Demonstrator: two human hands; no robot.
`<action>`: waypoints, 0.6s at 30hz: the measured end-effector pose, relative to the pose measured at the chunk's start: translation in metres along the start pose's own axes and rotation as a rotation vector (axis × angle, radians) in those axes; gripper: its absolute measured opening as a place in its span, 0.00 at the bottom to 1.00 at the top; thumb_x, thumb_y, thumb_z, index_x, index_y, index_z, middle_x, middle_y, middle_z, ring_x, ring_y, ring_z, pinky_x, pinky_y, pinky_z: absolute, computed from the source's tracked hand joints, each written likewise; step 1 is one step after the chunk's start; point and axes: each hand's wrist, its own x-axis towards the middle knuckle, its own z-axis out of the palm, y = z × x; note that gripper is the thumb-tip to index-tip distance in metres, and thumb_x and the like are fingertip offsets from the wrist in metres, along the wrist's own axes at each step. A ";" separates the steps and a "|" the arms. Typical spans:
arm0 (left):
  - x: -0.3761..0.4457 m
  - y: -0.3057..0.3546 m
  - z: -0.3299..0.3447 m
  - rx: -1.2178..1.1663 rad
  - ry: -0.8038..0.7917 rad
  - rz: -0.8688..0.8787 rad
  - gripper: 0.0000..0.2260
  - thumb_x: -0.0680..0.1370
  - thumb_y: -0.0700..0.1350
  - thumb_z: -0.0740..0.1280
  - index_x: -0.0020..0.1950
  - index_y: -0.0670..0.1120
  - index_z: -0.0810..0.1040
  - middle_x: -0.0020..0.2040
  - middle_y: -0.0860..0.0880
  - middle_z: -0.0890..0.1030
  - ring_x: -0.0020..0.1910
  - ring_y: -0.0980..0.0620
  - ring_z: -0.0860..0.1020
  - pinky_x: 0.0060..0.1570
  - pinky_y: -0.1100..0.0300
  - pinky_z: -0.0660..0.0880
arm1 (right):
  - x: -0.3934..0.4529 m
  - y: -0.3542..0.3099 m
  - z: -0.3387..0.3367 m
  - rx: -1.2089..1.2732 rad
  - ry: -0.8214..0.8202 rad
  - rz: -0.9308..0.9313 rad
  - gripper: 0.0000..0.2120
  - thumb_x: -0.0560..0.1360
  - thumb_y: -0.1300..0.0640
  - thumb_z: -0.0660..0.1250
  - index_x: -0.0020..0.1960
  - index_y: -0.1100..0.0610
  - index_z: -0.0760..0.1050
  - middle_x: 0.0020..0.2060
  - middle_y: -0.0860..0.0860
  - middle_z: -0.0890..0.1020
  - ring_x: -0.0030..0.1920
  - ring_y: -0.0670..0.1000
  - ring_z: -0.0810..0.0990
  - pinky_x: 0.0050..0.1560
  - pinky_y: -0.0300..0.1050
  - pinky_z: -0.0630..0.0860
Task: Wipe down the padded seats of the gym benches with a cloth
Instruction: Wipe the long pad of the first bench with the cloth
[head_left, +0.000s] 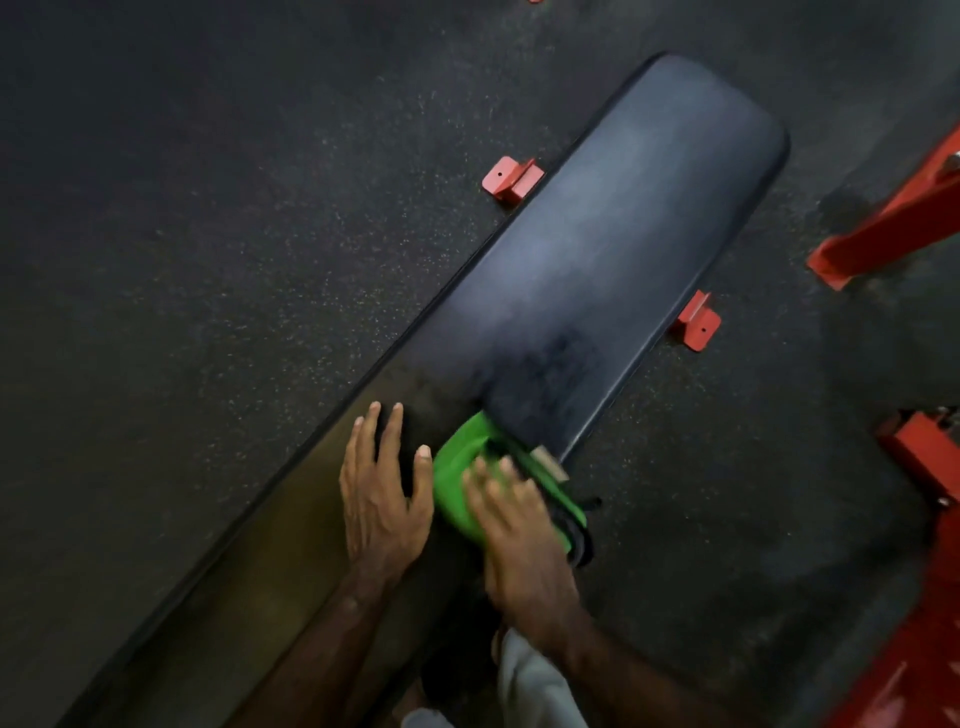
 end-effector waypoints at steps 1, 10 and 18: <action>0.000 -0.001 -0.002 -0.004 0.007 -0.005 0.27 0.82 0.56 0.58 0.79 0.48 0.68 0.81 0.46 0.64 0.80 0.44 0.61 0.75 0.47 0.60 | -0.010 -0.002 0.002 -0.053 -0.080 -0.160 0.38 0.73 0.57 0.59 0.83 0.50 0.56 0.83 0.48 0.56 0.84 0.52 0.48 0.79 0.57 0.58; 0.006 -0.021 -0.010 0.000 0.083 -0.116 0.26 0.82 0.55 0.60 0.79 0.48 0.67 0.80 0.46 0.64 0.80 0.44 0.60 0.76 0.47 0.60 | 0.064 -0.004 -0.016 0.029 0.104 0.164 0.38 0.73 0.59 0.64 0.82 0.56 0.60 0.82 0.53 0.60 0.82 0.56 0.55 0.82 0.51 0.49; 0.000 -0.038 -0.026 -0.002 0.091 -0.215 0.27 0.83 0.58 0.56 0.80 0.50 0.65 0.80 0.47 0.65 0.79 0.45 0.61 0.78 0.44 0.57 | 0.098 0.018 -0.031 -0.026 0.100 -0.014 0.36 0.73 0.60 0.62 0.82 0.57 0.61 0.81 0.54 0.63 0.81 0.56 0.60 0.82 0.48 0.51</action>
